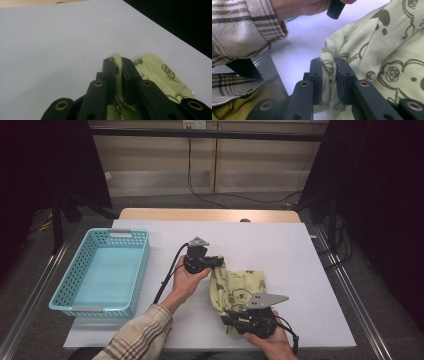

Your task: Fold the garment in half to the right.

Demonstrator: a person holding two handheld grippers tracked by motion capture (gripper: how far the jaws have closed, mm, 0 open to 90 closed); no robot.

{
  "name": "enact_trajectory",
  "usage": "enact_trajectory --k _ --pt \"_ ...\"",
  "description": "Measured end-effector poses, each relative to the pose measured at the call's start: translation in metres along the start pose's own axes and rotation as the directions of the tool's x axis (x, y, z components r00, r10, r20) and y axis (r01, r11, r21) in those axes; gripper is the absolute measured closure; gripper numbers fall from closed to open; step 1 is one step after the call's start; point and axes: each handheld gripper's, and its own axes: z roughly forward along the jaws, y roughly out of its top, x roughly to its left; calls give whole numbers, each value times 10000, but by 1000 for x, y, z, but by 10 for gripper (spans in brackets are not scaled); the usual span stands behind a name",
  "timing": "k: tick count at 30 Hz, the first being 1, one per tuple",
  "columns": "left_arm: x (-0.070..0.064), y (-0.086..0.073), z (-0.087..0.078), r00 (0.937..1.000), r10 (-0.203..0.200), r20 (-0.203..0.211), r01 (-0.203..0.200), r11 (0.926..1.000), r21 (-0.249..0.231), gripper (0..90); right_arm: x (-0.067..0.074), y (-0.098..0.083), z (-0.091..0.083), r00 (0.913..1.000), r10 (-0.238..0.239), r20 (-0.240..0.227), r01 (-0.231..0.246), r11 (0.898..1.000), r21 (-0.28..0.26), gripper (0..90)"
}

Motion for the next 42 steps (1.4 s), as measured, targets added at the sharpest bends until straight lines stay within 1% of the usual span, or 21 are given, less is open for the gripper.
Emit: enact_trajectory --k 1,6,7,10,12,13,14,15,16,17,18,22,23,26,32,33,35,36,40,41,42 --pt "0 0 1 9999 -78 74 77 10000 55 834 0 0 0 10000 0 0 0 10000 0 772" --pt "-3 2 5 10000 24 41 -24 10000 77 834 0 -1 -4 10000 -48 37 48 10000 -30 772" --pt "-3 2 5 9999 -16 110 16 10000 12 833 1 -1 -4 10000 -25 19 25 10000 -38 772" --pt "-4 3 7 9999 13 112 -14 10000 68 834 4 -2 -6 9997 -210 106 211 9998 -38 773" --pt "-7 4 9 9999 75 115 -75 10000 33 835 4 -2 -7 9997 -212 110 213 9998 -46 773" --pt "-8 5 10 9998 163 140 -165 9998 122 835 3 -3 -8 9997 -222 119 222 9998 -13 773" --pt "-9 5 12 9998 79 175 -79 10000 15 836 3 -4 -9 9998 -164 83 165 9998 -58 773" --pt "-10 6 13 9999 74 147 -76 9999 116 837 2 -4 -10 9998 -160 126 160 9999 -65 774" --pt "-10 6 14 9997 176 153 -179 9997 171 838 0 -5 -11 9997 -176 144 177 9998 -83 774" --pt "-11 7 16 9997 198 161 -199 9998 99 838 0 -6 -13 9998 -113 136 114 9999 -102 775" --pt "-12 7 20 9998 71 193 -73 9999 102 838 -3 -7 -16 9997 -129 231 131 9998 -117 775" --pt "-14 7 25 9997 3 232 -5 10000 93 839 -5 -8 -20 9996 -63 279 69 9998 -202 775" --pt "-15 7 26 9997 37 222 -41 9998 183 840 -6 -9 -22 9994 -19 335 27 9997 -251 775" --pt "-20 9 30 9996 81 277 -85 9999 147 840 -5 -10 -26 9992 -13 409 25 9996 -292 775" --pt "-25 12 36 9994 209 291 -216 9995 248 840 -8 -14 -31 9987 -21 513 37 9995 -328 775" --pt "-26 12 38 9995 161 279 -168 9996 237 840 -9 -14 -32 9986 14 520 3 9994 -339 775" --pt "-26 12 41 9994 208 275 -218 9992 335 840 -11 -16 -34 9984 -17 565 38 9993 -370 775" --pt "-27 11 43 9996 132 240 -139 9995 273 840 -11 -16 -35 9983 -1 585 23 9993 -382 775" --pt "-28 11 47 9996 87 285 -98 9993 365 840 -14 -19 -38 9977 -37 671 58 9995 -313 775" --pt "-29 11 48 9995 150 286 -162 9990 422 840 -14 -20 -38 9975 -77 700 96 9996 -258 775" --pt "-30 11 50 9996 137 265 -146 9992 361 840 -15 -20 -38 9973 -114 725 131 9997 -227 775"
